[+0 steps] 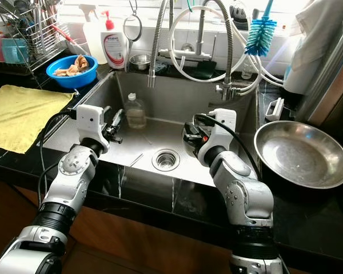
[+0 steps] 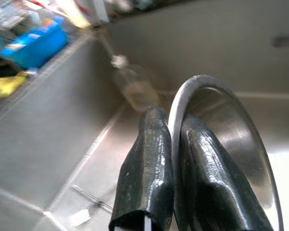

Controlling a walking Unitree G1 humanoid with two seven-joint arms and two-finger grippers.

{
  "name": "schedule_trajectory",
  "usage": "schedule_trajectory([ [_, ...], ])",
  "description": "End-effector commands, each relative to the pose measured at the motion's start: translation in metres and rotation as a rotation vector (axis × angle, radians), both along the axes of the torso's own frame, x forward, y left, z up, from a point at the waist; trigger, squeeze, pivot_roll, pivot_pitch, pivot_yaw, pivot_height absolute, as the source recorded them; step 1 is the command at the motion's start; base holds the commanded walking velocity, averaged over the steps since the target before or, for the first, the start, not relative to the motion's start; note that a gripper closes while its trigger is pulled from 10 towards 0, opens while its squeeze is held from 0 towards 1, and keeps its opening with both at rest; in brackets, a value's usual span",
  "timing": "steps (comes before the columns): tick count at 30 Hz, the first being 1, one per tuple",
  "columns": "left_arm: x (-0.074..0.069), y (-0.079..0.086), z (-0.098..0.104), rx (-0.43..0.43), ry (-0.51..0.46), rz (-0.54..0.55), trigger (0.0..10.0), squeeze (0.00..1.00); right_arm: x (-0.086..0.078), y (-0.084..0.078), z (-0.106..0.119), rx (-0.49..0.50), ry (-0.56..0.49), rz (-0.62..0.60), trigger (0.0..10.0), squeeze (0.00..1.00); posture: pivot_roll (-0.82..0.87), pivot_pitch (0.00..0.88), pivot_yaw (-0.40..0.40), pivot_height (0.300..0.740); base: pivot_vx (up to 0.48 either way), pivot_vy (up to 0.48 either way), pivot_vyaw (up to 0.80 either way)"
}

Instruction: Kitchen organization

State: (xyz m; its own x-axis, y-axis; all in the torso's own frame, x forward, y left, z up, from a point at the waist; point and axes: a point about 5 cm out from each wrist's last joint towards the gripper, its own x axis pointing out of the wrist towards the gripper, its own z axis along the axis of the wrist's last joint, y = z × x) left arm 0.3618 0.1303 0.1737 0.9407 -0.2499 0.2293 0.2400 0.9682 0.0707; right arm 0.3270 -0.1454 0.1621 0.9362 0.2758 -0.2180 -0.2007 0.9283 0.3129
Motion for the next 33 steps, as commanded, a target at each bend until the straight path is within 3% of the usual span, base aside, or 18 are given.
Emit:
schedule_trajectory([
  [1, 0.0008, 0.0007, 0.0007, 0.007, -0.002, 0.005, 10.0, 0.0, 0.0037, -0.0051, 0.0041, -0.013, -0.013, -0.035, 10.0, 0.0, -0.05, 0.0, 0.034, 0.74, 0.0, 0.0, 0.0],
  [33, 0.0009, -0.001, 0.0017, 0.002, -0.008, -0.002, 10.0, 0.0, 0.0056, -0.0085, 0.005, -0.014, -0.029, -0.067, 10.0, 0.0, -0.05, 0.0, 0.034, 0.74, 0.0, 0.0, 0.0],
])
